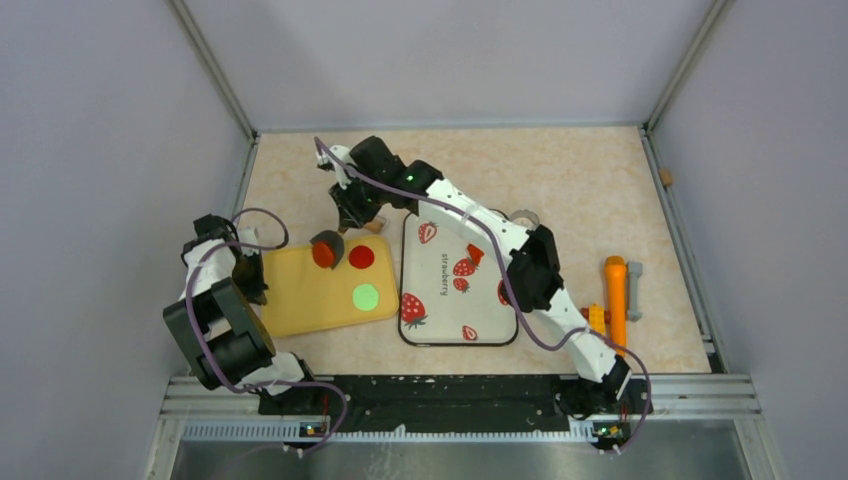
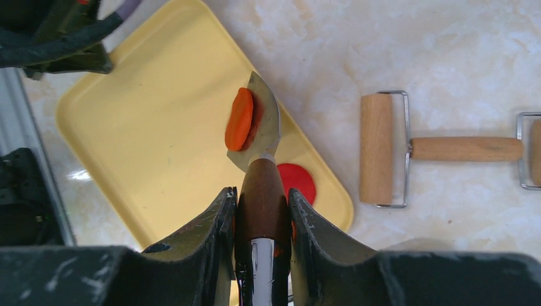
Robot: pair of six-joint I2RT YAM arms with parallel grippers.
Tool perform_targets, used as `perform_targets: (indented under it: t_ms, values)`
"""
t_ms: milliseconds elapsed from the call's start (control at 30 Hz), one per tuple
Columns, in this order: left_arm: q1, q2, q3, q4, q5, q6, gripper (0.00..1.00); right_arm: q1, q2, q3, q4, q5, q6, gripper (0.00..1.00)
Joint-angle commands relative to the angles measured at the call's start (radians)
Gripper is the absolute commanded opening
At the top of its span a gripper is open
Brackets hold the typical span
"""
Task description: Roll out the dumpling wrappers from the dough
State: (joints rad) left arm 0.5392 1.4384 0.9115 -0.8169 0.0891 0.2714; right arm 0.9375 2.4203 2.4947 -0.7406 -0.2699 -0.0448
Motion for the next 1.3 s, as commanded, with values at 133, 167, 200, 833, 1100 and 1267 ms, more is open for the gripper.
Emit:
perform_targets:
  t_ms: [133, 167, 200, 833, 1100, 1267]
  values:
    - [0.003, 0.014, 0.034, -0.008, 0.025, -0.009, 0.0, 0.01, -0.116, -0.009, 0.011, -0.165, 0.137, 0.0]
    - [0.004, 0.018, 0.036, -0.01, 0.027, -0.009, 0.0, 0.009, -0.107, -0.012, -0.003, -0.167, 0.142, 0.0]
    - [0.004, 0.021, 0.039, -0.011, 0.029, -0.011, 0.0, 0.009, -0.095, -0.013, -0.016, -0.165, 0.148, 0.0]
    - [0.004, 0.03, 0.049, -0.027, 0.055, -0.008, 0.0, 0.047, 0.085, 0.138, -0.067, 0.116, -0.141, 0.0]
    - [0.003, 0.05, 0.063, -0.044, 0.078, -0.006, 0.0, 0.074, 0.071, 0.108, 0.012, 0.181, -0.284, 0.0]
    - [0.003, 0.061, 0.071, -0.045, 0.087, -0.007, 0.0, 0.078, 0.058, 0.141, 0.066, 0.265, -0.365, 0.0]
